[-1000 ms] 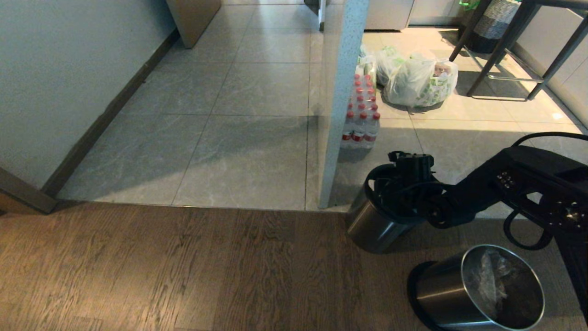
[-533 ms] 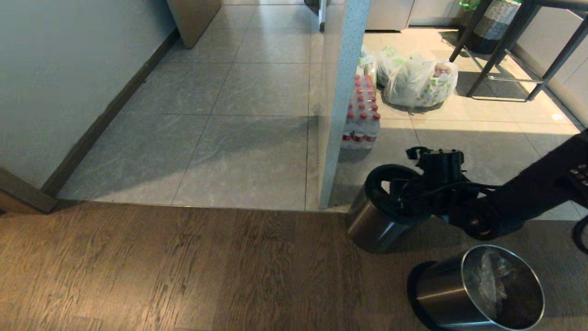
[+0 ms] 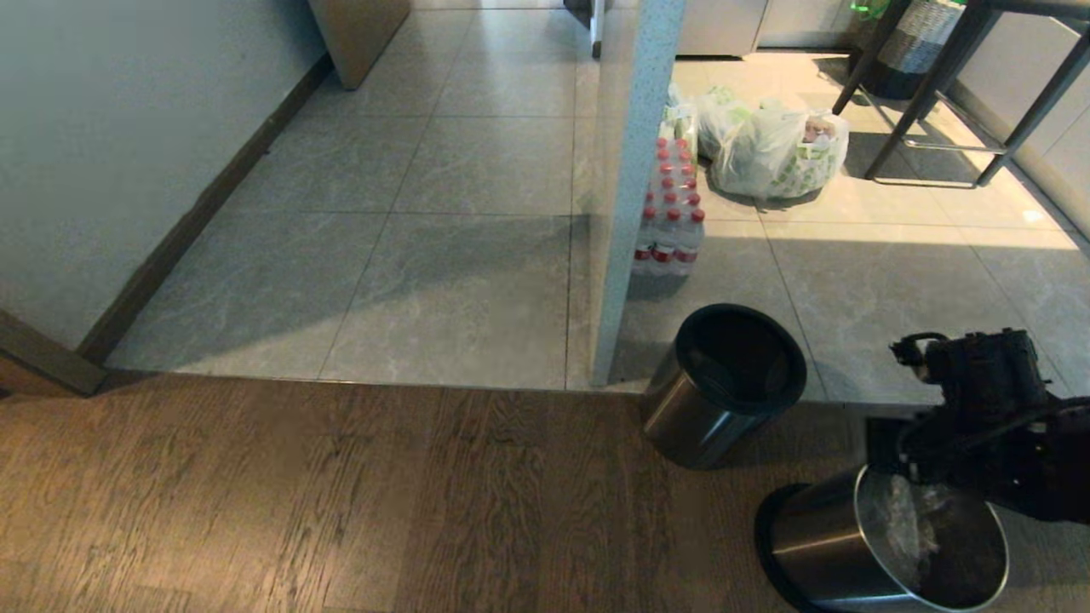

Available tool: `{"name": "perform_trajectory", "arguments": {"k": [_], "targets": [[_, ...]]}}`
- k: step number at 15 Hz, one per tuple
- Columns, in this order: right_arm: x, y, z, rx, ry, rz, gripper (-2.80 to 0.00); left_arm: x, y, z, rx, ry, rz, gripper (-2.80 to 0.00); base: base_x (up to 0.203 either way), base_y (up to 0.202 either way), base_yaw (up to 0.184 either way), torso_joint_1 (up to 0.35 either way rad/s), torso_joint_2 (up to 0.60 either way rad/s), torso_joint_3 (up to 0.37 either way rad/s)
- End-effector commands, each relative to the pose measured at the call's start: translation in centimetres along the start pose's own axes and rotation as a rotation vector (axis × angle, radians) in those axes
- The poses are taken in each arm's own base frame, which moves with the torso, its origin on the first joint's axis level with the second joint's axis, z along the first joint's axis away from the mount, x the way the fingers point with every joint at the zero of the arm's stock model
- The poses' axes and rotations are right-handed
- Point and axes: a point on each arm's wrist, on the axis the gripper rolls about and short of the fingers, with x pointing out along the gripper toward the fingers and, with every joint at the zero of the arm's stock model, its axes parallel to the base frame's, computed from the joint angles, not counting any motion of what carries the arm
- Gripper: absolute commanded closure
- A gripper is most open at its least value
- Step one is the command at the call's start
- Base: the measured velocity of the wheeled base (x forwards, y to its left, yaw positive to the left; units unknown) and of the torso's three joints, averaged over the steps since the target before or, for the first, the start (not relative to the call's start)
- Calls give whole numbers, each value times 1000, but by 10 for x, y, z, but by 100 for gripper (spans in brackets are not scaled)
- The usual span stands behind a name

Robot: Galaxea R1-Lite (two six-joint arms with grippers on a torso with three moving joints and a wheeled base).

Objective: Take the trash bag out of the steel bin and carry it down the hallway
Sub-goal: Pick up the trash bag

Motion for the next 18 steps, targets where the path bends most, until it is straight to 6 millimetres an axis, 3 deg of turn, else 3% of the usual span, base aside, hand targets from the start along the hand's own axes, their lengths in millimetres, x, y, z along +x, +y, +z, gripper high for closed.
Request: {"name": "perform_trajectory", "arguments": {"k": [1, 6, 9, 12, 13, 15, 18], "targets": [[-7, -23, -17, 14, 52, -94, 0, 0, 0, -1, -1, 5, 1, 0, 0, 0, 0, 0, 0, 0], [46, -32, -49, 35, 251, -196, 0, 0, 0, -1, -1, 5, 1, 0, 0, 0, 0, 0, 0, 0], [84, -54, -57, 118, 303, -249, 0, 0, 0, -1, -1, 5, 1, 0, 0, 0, 0, 0, 0, 0], [106, -83, -59, 147, 343, -298, 0, 0, 0, -1, -1, 5, 1, 0, 0, 0, 0, 0, 0, 0], [108, -90, -58, 135, 349, -293, -280, 0, 0, -1, -1, 5, 1, 0, 0, 0, 0, 0, 0, 0], [119, -93, -63, 113, 377, -244, -280, 0, 0, -1, -1, 5, 1, 0, 0, 0, 0, 0, 0, 0], [142, -91, -54, 147, 319, -144, -280, 0, 0, -1, -1, 5, 1, 0, 0, 0, 0, 0, 0, 0]]}}
